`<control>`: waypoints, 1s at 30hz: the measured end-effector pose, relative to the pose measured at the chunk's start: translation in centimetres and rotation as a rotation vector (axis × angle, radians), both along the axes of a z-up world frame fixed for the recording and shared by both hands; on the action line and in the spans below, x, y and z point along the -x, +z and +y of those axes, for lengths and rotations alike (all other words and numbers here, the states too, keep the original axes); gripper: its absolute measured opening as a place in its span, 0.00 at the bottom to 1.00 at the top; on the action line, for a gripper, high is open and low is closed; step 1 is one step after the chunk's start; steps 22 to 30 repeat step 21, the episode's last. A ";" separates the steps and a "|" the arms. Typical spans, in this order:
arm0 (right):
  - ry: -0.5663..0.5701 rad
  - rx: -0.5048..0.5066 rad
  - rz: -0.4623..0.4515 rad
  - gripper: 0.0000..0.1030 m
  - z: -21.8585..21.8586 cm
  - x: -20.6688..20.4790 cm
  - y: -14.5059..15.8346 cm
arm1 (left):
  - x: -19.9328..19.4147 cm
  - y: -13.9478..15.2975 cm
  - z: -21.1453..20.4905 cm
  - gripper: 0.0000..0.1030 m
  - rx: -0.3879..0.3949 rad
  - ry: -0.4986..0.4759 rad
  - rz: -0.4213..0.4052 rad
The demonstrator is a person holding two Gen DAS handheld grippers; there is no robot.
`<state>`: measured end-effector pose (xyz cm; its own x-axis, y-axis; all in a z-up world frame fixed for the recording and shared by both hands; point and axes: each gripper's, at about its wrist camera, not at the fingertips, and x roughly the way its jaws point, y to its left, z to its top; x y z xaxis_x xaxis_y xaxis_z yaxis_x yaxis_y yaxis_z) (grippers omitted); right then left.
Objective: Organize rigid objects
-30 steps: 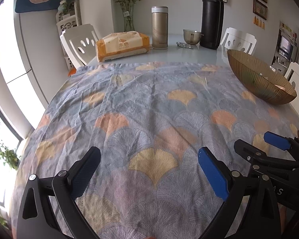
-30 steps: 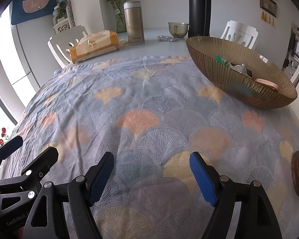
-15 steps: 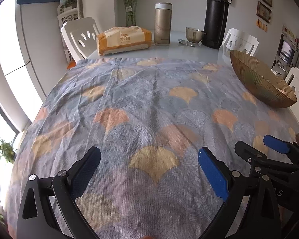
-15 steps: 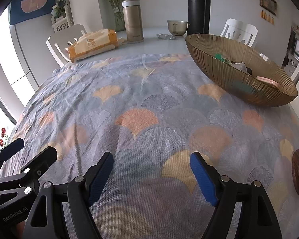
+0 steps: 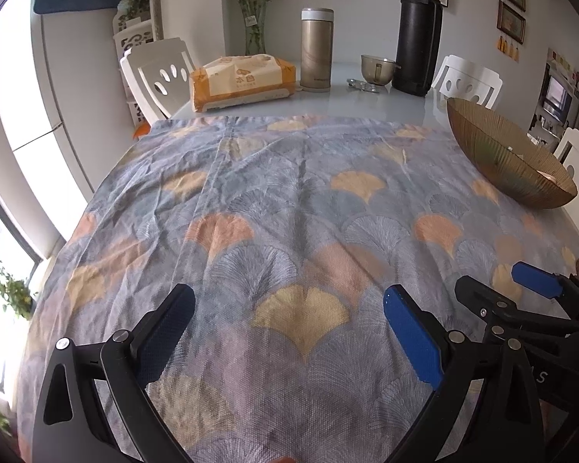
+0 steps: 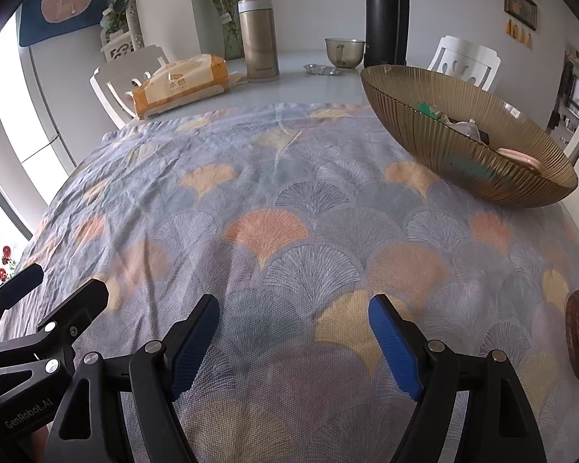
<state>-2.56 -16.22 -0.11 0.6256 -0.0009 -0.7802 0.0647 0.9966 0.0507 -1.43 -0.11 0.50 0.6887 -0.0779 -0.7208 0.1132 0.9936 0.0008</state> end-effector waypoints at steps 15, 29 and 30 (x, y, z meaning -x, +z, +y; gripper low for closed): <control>-0.001 0.000 0.001 0.76 0.1 0.0 0.0 | 0.1 0.1 -0.2 0.95 -0.013 0.005 -0.009; -0.001 0.000 0.001 0.76 0.0 0.0 0.0 | 0.9 0.9 -0.1 0.95 -0.015 0.007 -0.078; -0.001 0.000 0.001 0.76 0.0 0.0 0.0 | 0.9 0.9 -0.1 0.95 -0.015 0.007 -0.078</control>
